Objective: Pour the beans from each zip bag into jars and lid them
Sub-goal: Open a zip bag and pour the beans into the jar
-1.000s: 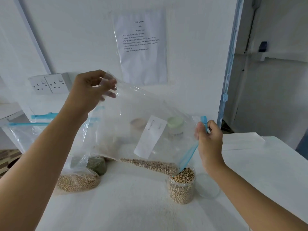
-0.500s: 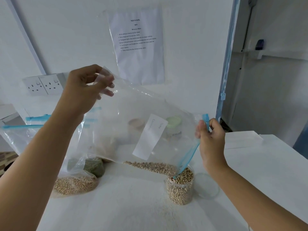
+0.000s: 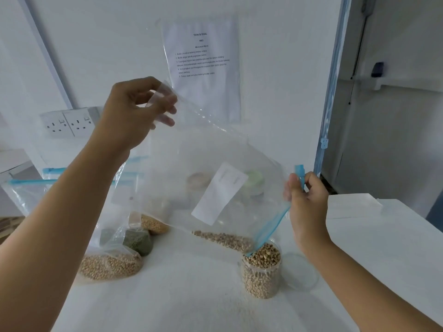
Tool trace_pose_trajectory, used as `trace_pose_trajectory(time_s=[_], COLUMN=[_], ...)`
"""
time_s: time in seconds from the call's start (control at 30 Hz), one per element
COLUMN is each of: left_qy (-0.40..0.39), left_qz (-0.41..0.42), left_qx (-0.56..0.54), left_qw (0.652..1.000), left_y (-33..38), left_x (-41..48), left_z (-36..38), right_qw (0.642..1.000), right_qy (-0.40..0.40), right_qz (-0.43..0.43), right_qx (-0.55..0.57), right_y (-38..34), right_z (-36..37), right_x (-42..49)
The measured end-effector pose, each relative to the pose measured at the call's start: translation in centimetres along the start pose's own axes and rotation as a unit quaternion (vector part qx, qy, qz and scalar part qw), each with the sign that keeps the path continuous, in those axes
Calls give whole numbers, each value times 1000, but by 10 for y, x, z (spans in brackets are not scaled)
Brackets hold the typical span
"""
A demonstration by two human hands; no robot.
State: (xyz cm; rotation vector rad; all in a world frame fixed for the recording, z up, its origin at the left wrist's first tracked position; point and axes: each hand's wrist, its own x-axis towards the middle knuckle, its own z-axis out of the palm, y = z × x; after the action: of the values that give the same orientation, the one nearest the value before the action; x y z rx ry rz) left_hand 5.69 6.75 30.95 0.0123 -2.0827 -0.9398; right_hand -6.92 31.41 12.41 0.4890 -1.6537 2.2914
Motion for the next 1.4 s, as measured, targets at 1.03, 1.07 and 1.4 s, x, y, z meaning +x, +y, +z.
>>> trace_pose_trajectory(time_s=[1.03,1.07,1.4], left_qy=[-34,-38,-59], left_qz=[69,70,67], left_qx=[54,52,35], left_qw=[996,995,995], left_y=[25,26,29], left_x=[29,30,31], left_z=[11,12,26], right_qw=[999,999,997], right_qy=[42,46,79], right_qz=[4,1,-7], right_qx=[12,13,-2], right_y=[2,4,12], right_z=[1,0,-10], right_x=[5,6,8])
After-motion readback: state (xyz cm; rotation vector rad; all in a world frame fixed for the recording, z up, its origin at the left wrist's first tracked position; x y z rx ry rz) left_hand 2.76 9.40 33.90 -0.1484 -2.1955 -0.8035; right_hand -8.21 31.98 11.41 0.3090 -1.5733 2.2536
